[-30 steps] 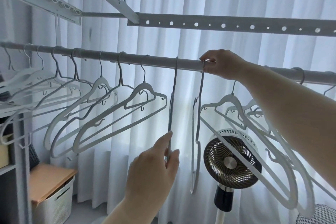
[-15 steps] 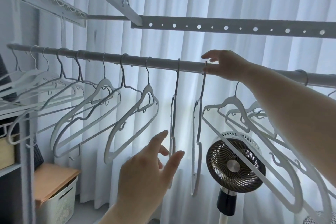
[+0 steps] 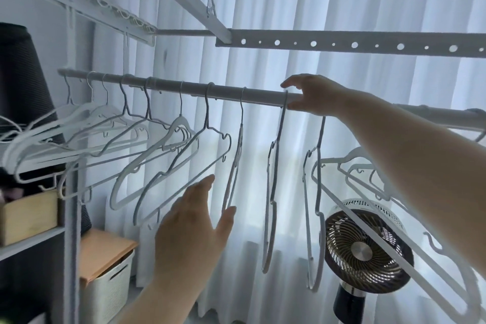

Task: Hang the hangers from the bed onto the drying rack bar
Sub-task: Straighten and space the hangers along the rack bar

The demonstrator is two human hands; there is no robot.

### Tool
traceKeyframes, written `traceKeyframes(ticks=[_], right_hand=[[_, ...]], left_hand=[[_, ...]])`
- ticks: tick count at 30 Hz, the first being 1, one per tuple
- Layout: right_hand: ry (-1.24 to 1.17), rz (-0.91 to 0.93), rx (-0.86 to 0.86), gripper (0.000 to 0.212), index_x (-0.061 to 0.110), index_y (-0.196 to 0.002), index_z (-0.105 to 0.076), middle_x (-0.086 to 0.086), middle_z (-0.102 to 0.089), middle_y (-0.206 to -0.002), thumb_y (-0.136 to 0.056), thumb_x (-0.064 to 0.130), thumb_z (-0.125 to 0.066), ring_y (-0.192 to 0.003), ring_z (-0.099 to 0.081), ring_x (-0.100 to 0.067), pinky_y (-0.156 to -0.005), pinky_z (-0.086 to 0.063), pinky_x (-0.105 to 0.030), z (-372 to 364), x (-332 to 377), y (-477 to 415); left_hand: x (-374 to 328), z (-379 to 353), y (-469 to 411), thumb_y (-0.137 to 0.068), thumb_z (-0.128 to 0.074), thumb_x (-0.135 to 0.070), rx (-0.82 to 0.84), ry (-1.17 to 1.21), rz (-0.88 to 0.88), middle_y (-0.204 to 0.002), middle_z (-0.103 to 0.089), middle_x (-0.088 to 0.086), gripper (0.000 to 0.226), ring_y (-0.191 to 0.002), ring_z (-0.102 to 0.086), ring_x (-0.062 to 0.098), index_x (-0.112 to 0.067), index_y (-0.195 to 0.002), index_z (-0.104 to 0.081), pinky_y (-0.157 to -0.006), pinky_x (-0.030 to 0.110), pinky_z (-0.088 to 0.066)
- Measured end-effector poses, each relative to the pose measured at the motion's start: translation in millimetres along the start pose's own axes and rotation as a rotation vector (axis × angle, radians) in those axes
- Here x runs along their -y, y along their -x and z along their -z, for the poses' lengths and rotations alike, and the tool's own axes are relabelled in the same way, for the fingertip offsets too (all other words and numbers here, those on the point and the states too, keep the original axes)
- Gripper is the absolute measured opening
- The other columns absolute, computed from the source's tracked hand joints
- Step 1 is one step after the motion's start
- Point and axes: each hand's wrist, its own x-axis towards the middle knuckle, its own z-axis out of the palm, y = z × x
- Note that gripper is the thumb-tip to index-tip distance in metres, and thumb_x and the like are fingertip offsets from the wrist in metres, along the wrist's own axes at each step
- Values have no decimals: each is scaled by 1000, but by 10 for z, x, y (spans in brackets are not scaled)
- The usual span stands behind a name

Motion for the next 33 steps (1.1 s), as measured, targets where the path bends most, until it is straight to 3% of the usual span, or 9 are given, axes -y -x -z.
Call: traceKeyframes(ticks=[3,6,9,13,16,23,27,30,33], right_hand=[[8,-16,6,47,16,-136,-40,-8,-43,-141,-91,19,-52,-130,-40,-25,-101,-34,-31,-19,26,-44],[1,-25,26,47,16,-136,-40,-6,-44,-141,-91,21,-53,-130,-40,-24,-100,-34,-30,-31,14,-91],[-15,-39,43,46,16,-135,-41,-4,-45,-141,-91,23,-53,-130,-40,-23,-100,-34,-29,-30,-15,-129],[-66,-54,49,42,13,-131,-46,-8,-50,-135,-91,21,-53,-124,-44,-25,-91,-36,-27,-59,-16,-171],[-92,-59,50,40,12,-129,-48,-8,-51,-132,-90,21,-55,-122,-46,-25,-81,-34,-24,-74,-14,-198],[-97,-49,44,40,12,-129,-48,-5,-50,-133,-91,21,-53,-123,-44,-22,-76,-31,-21,-79,-11,-220],[-101,-43,40,42,12,-130,-47,-5,-50,-134,-90,22,-55,-123,-45,-23,-82,-33,-22,-80,-17,-218],[-120,-40,29,44,12,-131,-46,-4,-51,-135,-89,23,-56,-124,-45,-22,-92,-34,-24,-73,-14,-207],[-134,-34,20,45,12,-131,-45,-3,-49,-136,-89,25,-55,-125,-45,-21,-96,-34,-26,-77,-3,-203]], left_hand=[[-25,-13,-8,-90,-49,-34,62,-2,75,-108,-61,-16,42,-100,-59,8,-29,-131,-42,-78,22,-41],[-5,-38,-37,-94,-41,-35,96,-18,101,-105,-64,-16,37,-103,-59,9,-33,-131,-42,-82,21,-41],[67,-63,-60,-96,-38,-36,121,-30,112,-95,-64,-15,36,-102,-58,11,-34,-131,-41,-80,21,-40],[181,-94,-74,-95,-40,-35,96,7,120,-67,-45,-17,33,-97,-58,12,-35,-128,-45,-69,20,-32],[227,-94,-82,-94,-41,-35,64,23,121,-68,-46,-17,33,-95,-59,13,-34,-126,-47,-68,19,-31],[250,-91,-110,-94,-41,-35,46,-3,100,-75,-54,-13,33,-90,-58,13,-33,-127,-48,-69,20,-33],[225,-31,-110,-93,-43,-38,35,5,91,-69,-46,-19,34,-86,-56,10,-33,-126,-49,-69,18,-31],[187,33,-98,-90,-43,-46,5,32,61,-80,-53,-22,41,-89,-58,5,-32,-128,-48,-70,17,-34],[185,83,-73,-85,-39,-63,-36,66,26,-72,-45,-32,54,-70,-50,-8,-31,-126,-50,-62,14,-35]])
